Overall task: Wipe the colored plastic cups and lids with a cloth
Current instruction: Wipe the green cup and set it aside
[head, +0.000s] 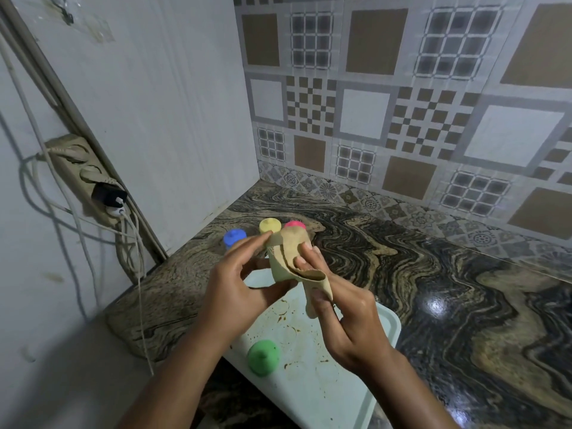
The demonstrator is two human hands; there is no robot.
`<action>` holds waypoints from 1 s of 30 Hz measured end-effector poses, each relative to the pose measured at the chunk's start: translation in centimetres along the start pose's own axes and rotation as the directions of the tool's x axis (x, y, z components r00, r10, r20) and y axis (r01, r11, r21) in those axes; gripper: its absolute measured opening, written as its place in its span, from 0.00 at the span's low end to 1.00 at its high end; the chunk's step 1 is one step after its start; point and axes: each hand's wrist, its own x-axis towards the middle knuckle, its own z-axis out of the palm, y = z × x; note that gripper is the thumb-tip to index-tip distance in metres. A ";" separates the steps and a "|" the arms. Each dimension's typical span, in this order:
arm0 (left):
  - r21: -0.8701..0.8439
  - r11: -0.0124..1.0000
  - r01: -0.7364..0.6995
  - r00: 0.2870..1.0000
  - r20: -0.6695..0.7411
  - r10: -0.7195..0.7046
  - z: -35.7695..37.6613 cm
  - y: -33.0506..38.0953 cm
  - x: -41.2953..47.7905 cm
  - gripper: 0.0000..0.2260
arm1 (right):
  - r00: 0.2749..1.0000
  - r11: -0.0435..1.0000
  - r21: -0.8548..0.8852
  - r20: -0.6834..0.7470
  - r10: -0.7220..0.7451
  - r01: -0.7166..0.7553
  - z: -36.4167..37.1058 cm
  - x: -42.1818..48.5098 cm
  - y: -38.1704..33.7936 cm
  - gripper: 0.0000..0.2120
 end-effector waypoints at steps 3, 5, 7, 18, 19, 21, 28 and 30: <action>-0.036 0.998 -0.051 0.998 -0.031 0.050 -0.3 0.8 0.6 0.34 | 0.998 0.999 -0.001 -0.037 -0.048 0.048 -0.2 -0.6 -0.1 0.19; -0.021 0.995 -0.098 0.993 -0.069 0.096 -0.5 1.2 1.1 0.36 | 0.997 0.997 -0.032 -0.041 -0.065 0.063 -0.4 -1.3 0.1 0.19; 0.021 0.989 -0.144 0.986 -0.085 0.145 -1.0 1.5 1.7 0.37 | 0.998 0.998 -0.059 -0.055 0.009 -0.012 -0.3 -2.2 0.8 0.21; 0.214 0.936 -0.281 0.954 -0.049 0.297 -1.1 2.3 2.0 0.36 | 0.967 0.987 -0.156 -0.240 -0.085 0.048 -0.2 0.9 -3.1 0.17; 0.214 0.935 -0.283 0.954 -0.036 0.297 -0.9 2.6 1.9 0.36 | 0.978 0.979 -0.175 -0.156 -0.136 0.108 0.3 1.2 -3.4 0.18; 0.233 0.923 -0.306 0.948 -0.015 0.318 -0.9 3.0 1.8 0.33 | 0.983 0.965 -0.195 -0.032 -0.183 0.173 1.3 1.4 -3.2 0.23; 0.098 0.946 -0.308 0.948 -0.046 0.314 -0.9 3.0 1.3 0.33 | 0.969 0.978 -0.169 -0.194 -0.155 0.123 1.0 1.6 -0.7 0.20; 0.029 0.959 -0.283 0.957 -0.061 0.284 -0.9 3.1 1.0 0.34 | 0.971 0.984 -0.164 -0.217 -0.104 0.069 0.8 1.5 0.1 0.19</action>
